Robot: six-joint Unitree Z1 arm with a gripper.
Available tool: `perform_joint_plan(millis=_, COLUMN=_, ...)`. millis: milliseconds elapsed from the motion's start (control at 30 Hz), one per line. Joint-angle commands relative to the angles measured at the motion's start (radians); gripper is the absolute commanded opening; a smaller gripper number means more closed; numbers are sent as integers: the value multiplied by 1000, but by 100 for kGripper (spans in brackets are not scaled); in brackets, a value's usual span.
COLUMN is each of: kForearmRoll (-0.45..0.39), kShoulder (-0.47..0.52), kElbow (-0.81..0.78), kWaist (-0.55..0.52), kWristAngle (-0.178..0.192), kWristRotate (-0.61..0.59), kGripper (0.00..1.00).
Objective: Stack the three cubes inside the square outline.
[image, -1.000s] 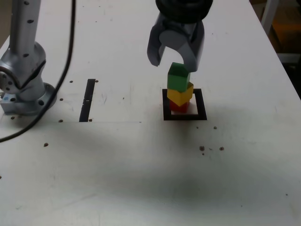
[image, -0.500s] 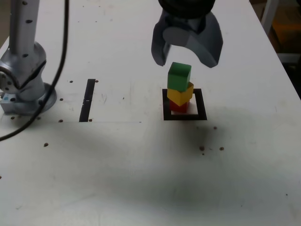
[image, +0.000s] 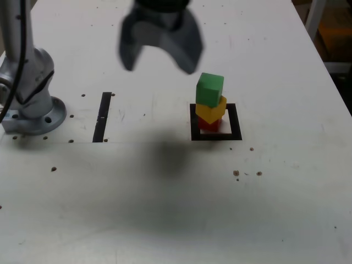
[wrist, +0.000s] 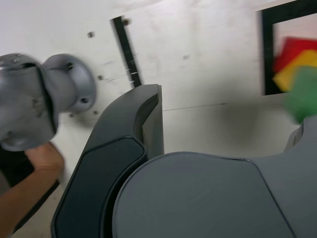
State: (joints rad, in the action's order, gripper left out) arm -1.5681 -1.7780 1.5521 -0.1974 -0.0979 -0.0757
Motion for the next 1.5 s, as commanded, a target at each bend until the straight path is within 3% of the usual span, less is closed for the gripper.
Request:
perform_joint_plan(millis=0, kForearmRoll=-7, kShoulder=50, kElbow=-28, kWaist=2, kWristAngle=-5, kWristRotate=-7, kGripper=100)
perform_joint_plan(millis=133, kForearmRoll=28, kShoulder=157, kElbow=-165, kWaist=27, kWristAngle=-34, kWristRotate=-28, kGripper=100)
perform_joint_plan(millis=300, kForearmRoll=163, kShoulder=246, kElbow=-357, kWaist=74, kWristAngle=-113, kWristRotate=-30, kGripper=100)
perform_joint_plan(millis=433, kForearmRoll=291, kShoulder=243, kElbow=-464, kWaist=95, kWristAngle=-170, kWristRotate=1, kGripper=100)
perform_joint_plan(millis=533, kForearmRoll=359, kShoulder=190, kElbow=-516, kWaist=95, kWristAngle=-188, kWristRotate=32, kGripper=100)
perform_joint_plan(millis=667, kForearmRoll=414, kShoulder=82, kElbow=-569, kWaist=87, kWristAngle=-161, kWristRotate=77, kGripper=99)
perform_joint_plan(millis=1000, kForearmRoll=615, kShoulder=57, kElbow=-672, kWaist=87, kWristAngle=-123, kWristRotate=86, kGripper=99)
perform_joint_plan(millis=1467, kForearmRoll=636, kShoulder=117, kElbow=-710, kWaist=176, kWristAngle=-128, kWristRotate=57, kGripper=99)
